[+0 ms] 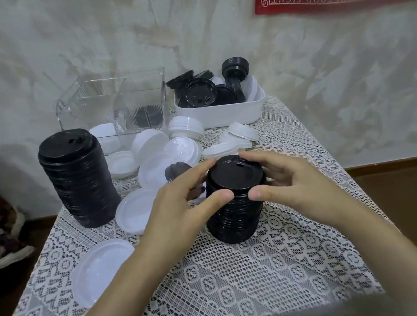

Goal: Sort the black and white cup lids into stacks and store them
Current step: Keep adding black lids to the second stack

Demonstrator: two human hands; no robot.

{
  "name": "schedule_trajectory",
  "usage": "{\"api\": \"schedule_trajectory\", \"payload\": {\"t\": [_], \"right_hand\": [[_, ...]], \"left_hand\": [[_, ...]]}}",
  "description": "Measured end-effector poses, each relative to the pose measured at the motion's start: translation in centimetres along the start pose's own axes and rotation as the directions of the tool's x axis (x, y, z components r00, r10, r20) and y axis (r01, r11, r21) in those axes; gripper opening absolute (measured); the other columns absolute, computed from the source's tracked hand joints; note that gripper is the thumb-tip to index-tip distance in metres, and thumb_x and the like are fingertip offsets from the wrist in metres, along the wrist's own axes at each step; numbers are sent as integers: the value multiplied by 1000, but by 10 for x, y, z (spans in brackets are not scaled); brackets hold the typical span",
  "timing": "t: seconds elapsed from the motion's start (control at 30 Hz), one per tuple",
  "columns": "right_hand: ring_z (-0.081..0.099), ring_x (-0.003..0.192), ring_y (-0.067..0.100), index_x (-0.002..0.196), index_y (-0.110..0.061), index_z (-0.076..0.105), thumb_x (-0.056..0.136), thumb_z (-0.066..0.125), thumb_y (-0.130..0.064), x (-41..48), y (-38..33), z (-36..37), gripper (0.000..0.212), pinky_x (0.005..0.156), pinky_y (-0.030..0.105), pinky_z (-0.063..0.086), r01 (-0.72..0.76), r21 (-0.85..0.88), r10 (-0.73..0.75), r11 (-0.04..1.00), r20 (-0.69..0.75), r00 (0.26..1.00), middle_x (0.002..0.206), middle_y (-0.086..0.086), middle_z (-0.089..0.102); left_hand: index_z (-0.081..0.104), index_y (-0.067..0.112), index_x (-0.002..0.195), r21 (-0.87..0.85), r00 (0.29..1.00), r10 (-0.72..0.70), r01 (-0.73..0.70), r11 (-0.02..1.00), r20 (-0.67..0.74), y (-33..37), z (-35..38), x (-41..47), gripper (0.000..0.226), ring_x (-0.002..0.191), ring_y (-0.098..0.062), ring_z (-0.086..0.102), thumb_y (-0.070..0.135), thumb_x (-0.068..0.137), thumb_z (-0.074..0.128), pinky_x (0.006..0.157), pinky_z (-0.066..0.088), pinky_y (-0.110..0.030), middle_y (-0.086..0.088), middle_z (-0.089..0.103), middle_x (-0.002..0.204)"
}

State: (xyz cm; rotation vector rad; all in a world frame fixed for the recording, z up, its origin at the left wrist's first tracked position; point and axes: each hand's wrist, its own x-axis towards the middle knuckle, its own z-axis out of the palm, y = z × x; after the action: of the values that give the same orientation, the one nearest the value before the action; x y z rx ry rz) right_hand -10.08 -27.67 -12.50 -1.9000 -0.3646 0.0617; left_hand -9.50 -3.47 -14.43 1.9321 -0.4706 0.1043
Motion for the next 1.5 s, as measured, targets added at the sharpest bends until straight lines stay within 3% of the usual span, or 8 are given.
{"api": "schedule_trajectory", "payload": {"t": [0.17, 0.4, 0.57, 0.9, 1.03, 1.17, 1.37, 1.5], "right_hand": [[56, 133, 2, 141, -28, 58, 76, 82, -30, -2, 7, 4, 70, 111, 32, 47, 12, 13, -11, 1000, -30, 999, 141, -18, 63], [55, 131, -4, 146, -30, 50, 78, 80, -30, -7, 12, 8, 75, 103, 14, 47, 3, 27, -2, 1000, -28, 1000, 141, -22, 61], [54, 131, -6, 146, -33, 49, 79, 79, -31, -12, 13, 10, 73, 100, 12, 46, -19, 14, 19, 1000, -15, 1000, 140, -24, 61], [52, 132, -7, 140, -47, 51, 75, 81, -48, -6, -4, 23, 72, 112, 35, 46, -8, -39, 7, 999, -51, 999, 137, -30, 58], [56, 125, -7, 133, -52, 52, 77, 86, -46, -5, -7, 25, 66, 106, 28, 48, -3, -56, 0, 998, -56, 998, 130, -35, 60], [58, 121, -8, 127, -58, 52, 74, 78, -48, -4, -8, 27, 60, 97, 22, 49, 0, -68, -4, 998, -51, 999, 126, -37, 60], [56, 120, -13, 128, -58, 50, 76, 77, -46, -4, -10, 26, 61, 94, 18, 47, 8, -74, -11, 997, -46, 999, 126, -42, 57], [55, 119, -15, 122, -68, 52, 76, 78, -45, -4, -11, 25, 57, 95, 18, 46, 2, -77, -5, 997, -35, 999, 125, -44, 56]], "left_hand": [[56, 57, 129, -35, 1000, -4, 4, 999, 3, 6, 6, 1, 58, 121, 8, 61, 56, 76, 77, 95, 48, -8, 30, 68, 125], [50, 68, 131, 78, 997, 51, -55, 995, 49, 3, 4, 7, 62, 127, 10, 54, 71, 73, 72, 108, 45, -25, 40, 58, 132], [47, 49, 146, 244, 991, 107, -124, 962, 81, 8, 3, 4, 69, 122, 27, 43, 73, 83, 65, 96, 33, 1, 60, 44, 121], [58, 32, 145, 366, 983, 153, -106, 924, -101, -3, -19, 10, 58, 115, 8, 55, 59, 95, 50, 95, 36, -3, 25, 64, 124], [51, 18, 151, 588, 989, 133, -68, 806, -68, -23, -31, 17, 55, 145, -17, 42, 41, 101, 58, 119, 35, -37, 3, 50, 155], [40, 30, 157, 651, 1000, -12, 17, 759, -12, -32, -34, 17, 73, 150, -16, 32, 47, 93, 71, 118, 30, -35, 6, 36, 164], [55, 33, 145, 577, 992, 58, 19, 816, -114, -26, -36, 17, 65, 127, -6, 55, 54, 86, 74, 93, 39, -22, 17, 62, 139], [58, 32, 142, 522, 947, 207, -51, 851, -244, 4, -47, 13, 66, 125, -4, 56, 65, 86, 66, 97, 43, -24, 16, 63, 138]]}}
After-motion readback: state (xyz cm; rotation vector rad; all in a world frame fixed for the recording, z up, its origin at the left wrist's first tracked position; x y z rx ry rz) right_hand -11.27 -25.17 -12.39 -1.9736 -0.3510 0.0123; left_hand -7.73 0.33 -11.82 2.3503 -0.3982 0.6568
